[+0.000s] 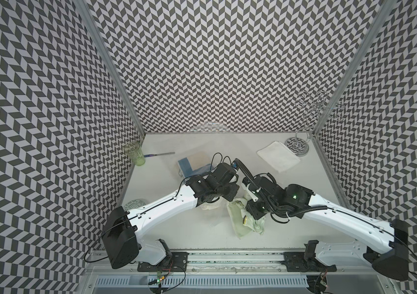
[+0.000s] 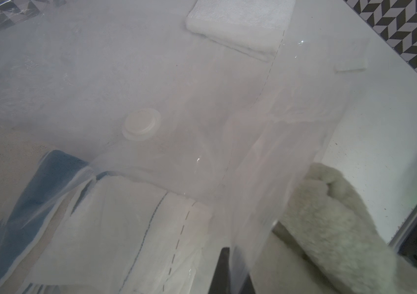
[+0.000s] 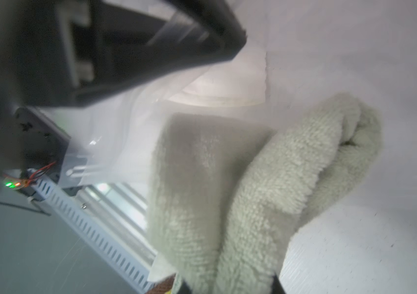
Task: Place the folded towel into the vacuum bag
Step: Open the vacuum bag at the center of the board, then place the towel in the vacuum bag.
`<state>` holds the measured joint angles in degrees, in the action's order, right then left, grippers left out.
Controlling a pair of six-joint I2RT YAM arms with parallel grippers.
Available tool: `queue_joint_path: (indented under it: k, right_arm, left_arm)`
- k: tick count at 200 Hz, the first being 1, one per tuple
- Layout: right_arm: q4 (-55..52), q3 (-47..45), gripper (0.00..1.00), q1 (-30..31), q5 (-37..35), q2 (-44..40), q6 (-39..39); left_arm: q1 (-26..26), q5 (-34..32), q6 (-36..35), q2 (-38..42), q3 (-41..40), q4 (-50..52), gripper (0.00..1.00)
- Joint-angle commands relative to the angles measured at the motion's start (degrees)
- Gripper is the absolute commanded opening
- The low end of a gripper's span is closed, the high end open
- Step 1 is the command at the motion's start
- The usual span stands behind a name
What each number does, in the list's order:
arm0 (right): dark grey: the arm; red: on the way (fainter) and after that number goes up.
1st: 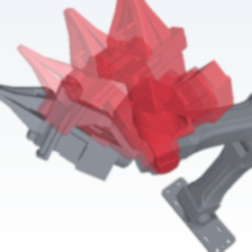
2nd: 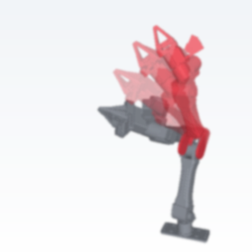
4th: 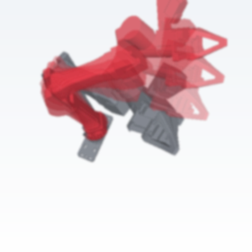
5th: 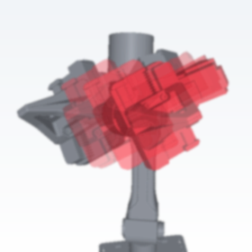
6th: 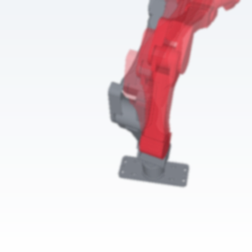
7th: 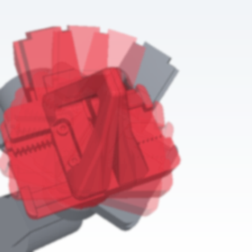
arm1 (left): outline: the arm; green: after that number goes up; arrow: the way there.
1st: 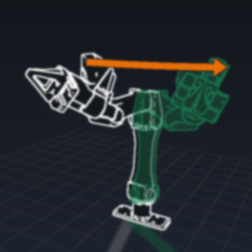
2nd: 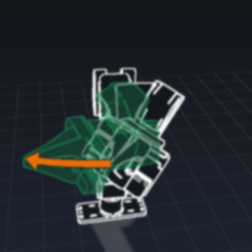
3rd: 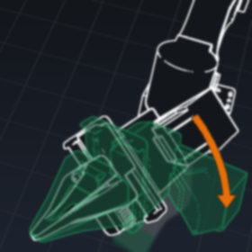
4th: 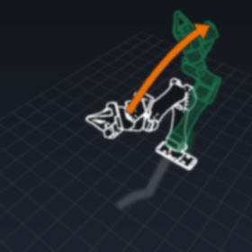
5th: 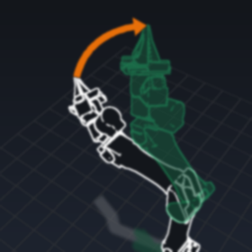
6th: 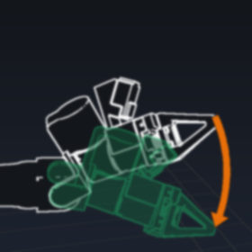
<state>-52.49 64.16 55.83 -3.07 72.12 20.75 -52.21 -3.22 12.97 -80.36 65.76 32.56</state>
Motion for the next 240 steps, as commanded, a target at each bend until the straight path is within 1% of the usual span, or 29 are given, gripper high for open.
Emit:
queue_joint_path:
  k: [1,16,27,42,52,69,77,90,111,130,141,144,147,153,157,171,175,190,210,224,240]
  right_arm:
    - [10.7,-2.9,0.03,-3.6,-2.9,0.7,-5.5]
    - [15.6,-6.9,0.07,-6.2,-3.2,0.9,-7.1]
    - [19.6,-9.8,0.16,-8.8,-3.1,1.1,-8.0]
    - [24.3,-12.1,0.26,-11.7,-0.7,2.1,-10.2]
    - [25.4,-12.6,0.3,-11.8,-3.7,3.3,-11.7]
    - [24.0,-12.7,0.34,-12.3,-11.4,6.8,-12.1]
    - [23.8,-12.8,0.37,-12.9,-12.4,8.4,-12.4]
    - [24.4,-12.5,0.49,-13.1,-13.6,12.2,-12.9]
    - [25.0,-11.7,0.62,-13.0,-14.1,15.4,-12.3]
    - [23.7,-11.3,0.73,-13.0,-13.7,13.2,-11.0]
    - [22.4,-11.0,0.76,-13.0,-12.7,10.6,-10.4]
    - [21.8,-10.9,0.79,-13.0,-12.5,9.8,-10.1]
    - [21.3,-10.8,0.85,-13.1,-12.1,8.9,-9.9]
    - [20.3,-10.6,0.94,-13.1,-11.5,7.4,-9.6]
    - [19.6,-10.5,0.97,-13.1,-10.9,6.4,-9.4]
    - [16.9,-10.2,0.99,-13.4,-9.2,3.6,-8.7]
    - [16.4,-10.0,1.0,-13.5,-9.6,3.0,-8.1]
    - [14.6,-9.0,1.0,-14.3,-8.7,0.8,-6.0]
    - [12.3,-8.2,1.0,-18.6,-8.8,-1.7,-0.2]
    - [9.1,-8.0,0.93,-21.2,-7.9,-3.5,6.1]
    - [6.5,-9.7,0.83,-21.4,-4.2,-6.0,12.0]
  left_arm:
    - [-0.3,1.0,0.2,1.5,0.1,-1.9,0.0]
    - [-0.4,1.1,0.2,1.5,-0.2,-2.1,0.0]
    - [-0.3,1.8,0.3,1.6,-0.5,-2.4,0.0]
    - [-0.3,2.2,0.1,1.6,-0.8,-2.7,0.0]
    - [-0.3,2.4,-0.4,1.5,-1.0,-2.5,0.0]
    - [-0.3,2.6,-0.6,1.3,-1.1,-2.3,0.0]
    - [-0.3,3.0,-0.6,1.2,-1.2,-2.6,0.0]
    - [-0.3,3.6,-0.5,1.1,-1.8,-3.6,0.0]
    - [-0.3,4.3,-0.2,-0.1,-1.9,-4.0,0.0]
    - [-0.5,4.8,0.2,-0.5,-1.9,-4.0,0.0]
    - [-0.7,4.9,0.4,-0.4,-2.1,-4.2,0.0]
    - [-0.7,4.9,0.5,-0.4,-2.1,-4.2,0.0]
    - [-0.7,5.0,0.5,-0.4,-2.1,-4.2,0.0]
    - [-0.7,5.1,0.5,-0.5,-2.0,-4.3,0.0]
    - [-0.8,5.2,0.7,-0.5,-2.1,-4.3,0.0]
    - [-1.0,5.4,1.0,-0.9,-2.1,-4.5,0.0]
    - [-1.1,5.6,1.1,-1.0,-2.0,-4.5,0.0]
    - [-1.5,5.6,1.5,-1.3,-2.4,-4.7,0.0]
    - [-2.1,5.5,1.9,-1.7,-2.6,-4.8,0.0]
    - [-2.5,5.5,2.1,-2.1,-2.5,-4.9,0.0]
    - [-3.0,5.2,2.4,-2.9,-2.0,-4.8,0.0]
